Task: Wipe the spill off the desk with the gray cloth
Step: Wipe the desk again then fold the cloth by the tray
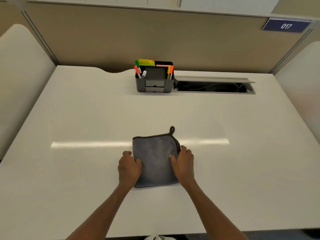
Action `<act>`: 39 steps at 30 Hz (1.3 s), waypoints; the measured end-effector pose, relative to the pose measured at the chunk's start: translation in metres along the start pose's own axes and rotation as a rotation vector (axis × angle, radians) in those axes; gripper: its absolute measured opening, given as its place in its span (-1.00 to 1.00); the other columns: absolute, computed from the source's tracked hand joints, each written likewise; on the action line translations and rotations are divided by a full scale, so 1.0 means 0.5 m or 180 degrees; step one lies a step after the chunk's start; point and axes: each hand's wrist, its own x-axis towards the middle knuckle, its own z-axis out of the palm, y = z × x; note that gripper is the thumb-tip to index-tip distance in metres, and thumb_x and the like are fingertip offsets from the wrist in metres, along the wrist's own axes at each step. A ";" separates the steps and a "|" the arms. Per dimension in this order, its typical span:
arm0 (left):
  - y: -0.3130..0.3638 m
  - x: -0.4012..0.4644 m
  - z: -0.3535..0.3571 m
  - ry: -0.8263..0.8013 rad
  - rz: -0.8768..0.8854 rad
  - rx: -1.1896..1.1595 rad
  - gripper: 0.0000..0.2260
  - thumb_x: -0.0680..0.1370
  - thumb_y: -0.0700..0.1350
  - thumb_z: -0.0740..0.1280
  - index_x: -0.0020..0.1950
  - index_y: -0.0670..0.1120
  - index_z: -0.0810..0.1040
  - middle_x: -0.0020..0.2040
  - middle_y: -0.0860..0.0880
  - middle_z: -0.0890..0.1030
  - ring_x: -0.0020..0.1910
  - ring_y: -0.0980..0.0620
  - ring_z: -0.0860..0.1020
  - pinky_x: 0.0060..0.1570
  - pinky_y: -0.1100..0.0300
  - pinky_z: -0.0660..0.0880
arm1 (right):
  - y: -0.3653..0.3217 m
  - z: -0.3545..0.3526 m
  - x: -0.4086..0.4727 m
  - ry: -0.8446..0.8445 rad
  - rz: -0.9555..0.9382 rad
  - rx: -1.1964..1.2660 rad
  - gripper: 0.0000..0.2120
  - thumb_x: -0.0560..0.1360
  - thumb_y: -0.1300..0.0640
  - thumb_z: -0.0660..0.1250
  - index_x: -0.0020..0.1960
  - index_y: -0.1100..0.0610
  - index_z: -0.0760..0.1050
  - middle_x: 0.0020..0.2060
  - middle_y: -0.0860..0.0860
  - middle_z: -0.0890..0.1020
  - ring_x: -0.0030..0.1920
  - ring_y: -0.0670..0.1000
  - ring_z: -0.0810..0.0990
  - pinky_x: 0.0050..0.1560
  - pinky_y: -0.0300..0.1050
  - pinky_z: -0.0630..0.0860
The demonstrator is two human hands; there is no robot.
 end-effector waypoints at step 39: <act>0.387 -0.042 0.276 -0.0395 0.0650 -0.0556 -0.85 0.56 -0.07 0.31 0.11 -0.04 0.50 -0.03 0.04 0.57 -0.10 0.03 0.54 -0.12 0.17 0.45 | 0.266 -0.441 0.265 -0.0622 0.0901 0.1648 -0.89 0.43 0.25 0.44 -0.24 0.25 0.56 -0.28 0.16 0.60 -0.22 0.11 0.57 -0.15 -0.02 0.55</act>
